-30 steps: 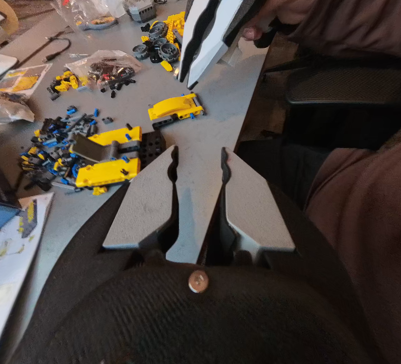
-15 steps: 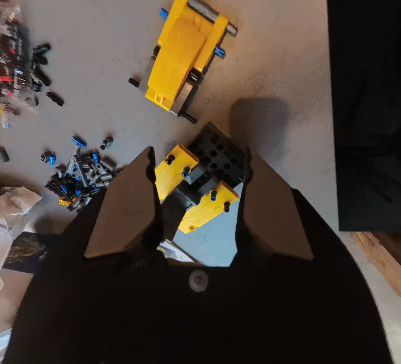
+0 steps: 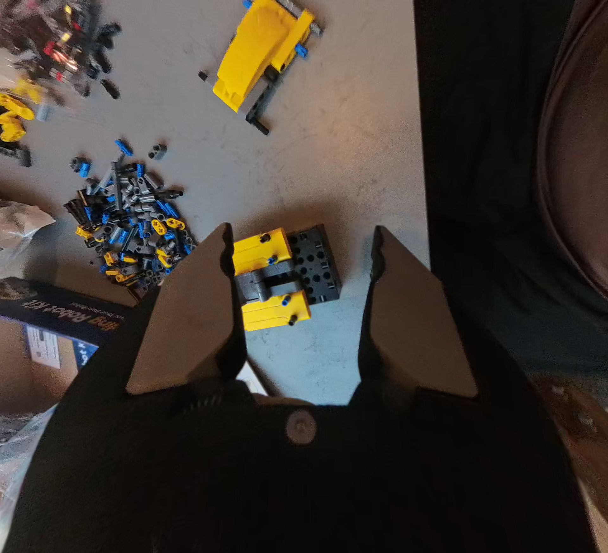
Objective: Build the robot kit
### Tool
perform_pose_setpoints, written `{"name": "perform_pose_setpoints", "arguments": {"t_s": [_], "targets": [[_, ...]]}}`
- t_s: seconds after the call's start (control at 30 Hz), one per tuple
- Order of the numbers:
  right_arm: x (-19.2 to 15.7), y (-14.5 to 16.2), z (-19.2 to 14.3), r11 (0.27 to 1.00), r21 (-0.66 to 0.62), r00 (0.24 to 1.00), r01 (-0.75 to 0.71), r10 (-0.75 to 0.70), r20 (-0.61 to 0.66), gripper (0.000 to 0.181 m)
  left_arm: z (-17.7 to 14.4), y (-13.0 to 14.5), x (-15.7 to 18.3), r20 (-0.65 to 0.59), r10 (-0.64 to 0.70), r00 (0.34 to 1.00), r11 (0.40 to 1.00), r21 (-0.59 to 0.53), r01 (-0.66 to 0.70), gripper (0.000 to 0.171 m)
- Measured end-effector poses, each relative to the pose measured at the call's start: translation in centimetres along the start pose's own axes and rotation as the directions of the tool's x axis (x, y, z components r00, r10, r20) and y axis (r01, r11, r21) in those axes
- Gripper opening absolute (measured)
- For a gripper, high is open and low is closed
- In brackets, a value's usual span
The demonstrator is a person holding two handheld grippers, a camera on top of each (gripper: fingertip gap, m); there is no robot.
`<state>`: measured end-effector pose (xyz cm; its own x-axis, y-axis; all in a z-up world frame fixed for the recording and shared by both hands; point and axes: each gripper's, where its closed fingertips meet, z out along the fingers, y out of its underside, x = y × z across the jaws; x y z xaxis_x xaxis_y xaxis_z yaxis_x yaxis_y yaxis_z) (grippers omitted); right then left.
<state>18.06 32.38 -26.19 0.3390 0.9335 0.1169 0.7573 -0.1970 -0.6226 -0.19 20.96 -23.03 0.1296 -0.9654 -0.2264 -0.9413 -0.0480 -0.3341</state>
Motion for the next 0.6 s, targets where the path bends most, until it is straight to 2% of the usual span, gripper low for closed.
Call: {"name": "perform_pose_setpoints", "arguments": {"t_s": [0.07, 0.13, 0.2, 0.3, 0.37, 0.47, 0.6], "targets": [[0.0, 0.8, 1.0, 0.998, -0.061, 1.000, 0.010, -0.008, 0.023, 0.025, -2.2, -1.8, 1.1, 0.053, -0.061, 0.997, 0.986, 0.160, 0.052, 0.081], [-0.1, 0.5, 1.3, 0.997, -0.063, 0.999, 0.033, -0.032, 0.027, 0.010, -3.7, -2.8, 3.1, 0.072, -0.113, 0.991, 0.950, 0.300, 0.087, 0.074], [-0.3, -0.1, 1.3, 0.998, -0.048, 0.999, 0.035, -0.033, 0.035, 0.007, -4.6, -3.7, 6.2, 0.033, -0.168, 0.985, 0.890, 0.435, 0.137, 0.069], [-0.5, -1.0, 0.9, 0.998, -0.036, 0.999, 0.046, -0.045, 0.022, 0.007, -4.7, -4.3, 10.1, -0.044, -0.251, 0.967, 0.782, 0.579, 0.230, 0.065], [-0.7, -1.8, 0.5, 0.999, -0.019, 0.999, 0.051, -0.051, 0.001, 0.007, -3.9, -3.9, 12.4, -0.113, -0.302, 0.947, 0.721, 0.623, 0.304, 0.059], [-1.2, -3.9, -0.1, 0.998, 0.046, 0.998, 0.044, -0.042, -0.038, 0.007, -1.5, -2.4, 14.5, -0.156, -0.371, 0.915, 0.686, 0.618, 0.383, 0.059], [-2.9, -7.2, -0.1, 0.978, 0.208, 0.996, -0.029, 0.047, -0.080, 0.007, 0.0, -1.0, 15.6, -0.160, -0.464, 0.871, 0.608, 0.658, 0.445, 0.056]]}}
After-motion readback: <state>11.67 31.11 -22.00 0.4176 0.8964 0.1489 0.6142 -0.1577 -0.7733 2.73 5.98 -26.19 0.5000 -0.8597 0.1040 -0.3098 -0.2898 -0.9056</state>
